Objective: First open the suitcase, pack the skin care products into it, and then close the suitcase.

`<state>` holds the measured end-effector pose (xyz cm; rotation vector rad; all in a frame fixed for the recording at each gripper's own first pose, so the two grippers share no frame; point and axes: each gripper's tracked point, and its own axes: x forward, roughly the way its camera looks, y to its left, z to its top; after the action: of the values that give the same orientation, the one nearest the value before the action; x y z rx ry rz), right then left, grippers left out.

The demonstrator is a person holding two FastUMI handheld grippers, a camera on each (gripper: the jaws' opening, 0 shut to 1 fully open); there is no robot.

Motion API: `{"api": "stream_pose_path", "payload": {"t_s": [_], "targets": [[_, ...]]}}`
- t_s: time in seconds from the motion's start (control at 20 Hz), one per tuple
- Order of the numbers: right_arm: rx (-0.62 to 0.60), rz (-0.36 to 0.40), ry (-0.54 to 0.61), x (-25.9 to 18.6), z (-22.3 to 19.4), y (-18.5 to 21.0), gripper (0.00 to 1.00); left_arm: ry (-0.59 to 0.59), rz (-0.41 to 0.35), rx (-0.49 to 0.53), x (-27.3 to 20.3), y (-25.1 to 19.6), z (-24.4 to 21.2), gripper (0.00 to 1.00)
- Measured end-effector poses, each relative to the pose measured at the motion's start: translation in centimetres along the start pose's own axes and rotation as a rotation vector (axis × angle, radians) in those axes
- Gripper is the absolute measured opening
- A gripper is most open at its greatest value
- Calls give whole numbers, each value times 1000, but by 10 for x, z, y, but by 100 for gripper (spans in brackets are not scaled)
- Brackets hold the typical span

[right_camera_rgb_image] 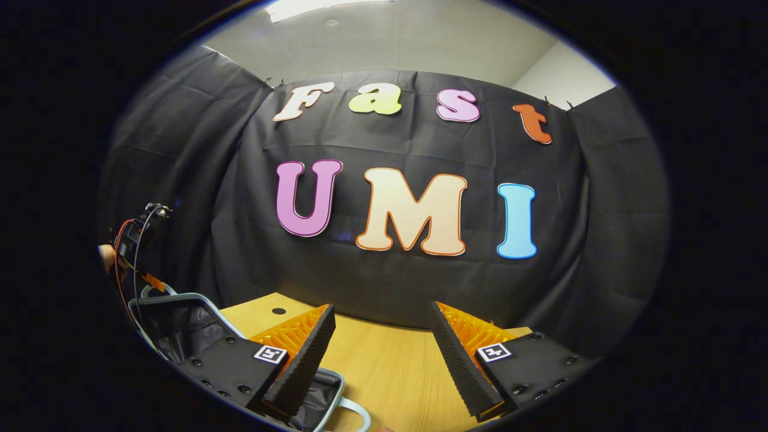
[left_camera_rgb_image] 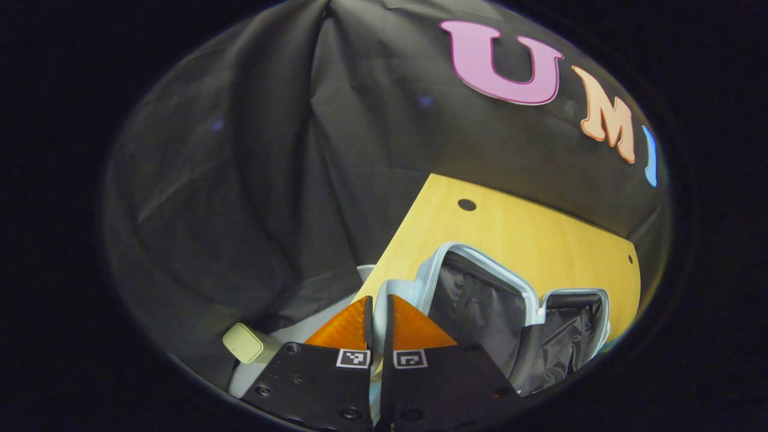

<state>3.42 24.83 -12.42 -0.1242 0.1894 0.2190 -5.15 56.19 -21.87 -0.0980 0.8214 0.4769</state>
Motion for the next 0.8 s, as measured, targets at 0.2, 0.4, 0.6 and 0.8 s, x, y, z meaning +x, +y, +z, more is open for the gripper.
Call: {"api": "stream_pose_path", "payload": {"t_s": [0.2, 0.4, 0.6, 0.8], "targets": [[-5, 1, 5, -3, -1, -1, 99, -20, 79, -56, 7, 25, -12, 12], [-8, 6, 8, -9, -1, -7, 99, -222, 45, -112, -20, 1, 21, 78], [-2, 15, -12, -17, 6, -18, 99, -466, 52, -91, -74, -24, 57, 94], [8, 22, -32, -24, 12, -39, 99, -585, 39, -65, -125, -69, 68, 95]]}}
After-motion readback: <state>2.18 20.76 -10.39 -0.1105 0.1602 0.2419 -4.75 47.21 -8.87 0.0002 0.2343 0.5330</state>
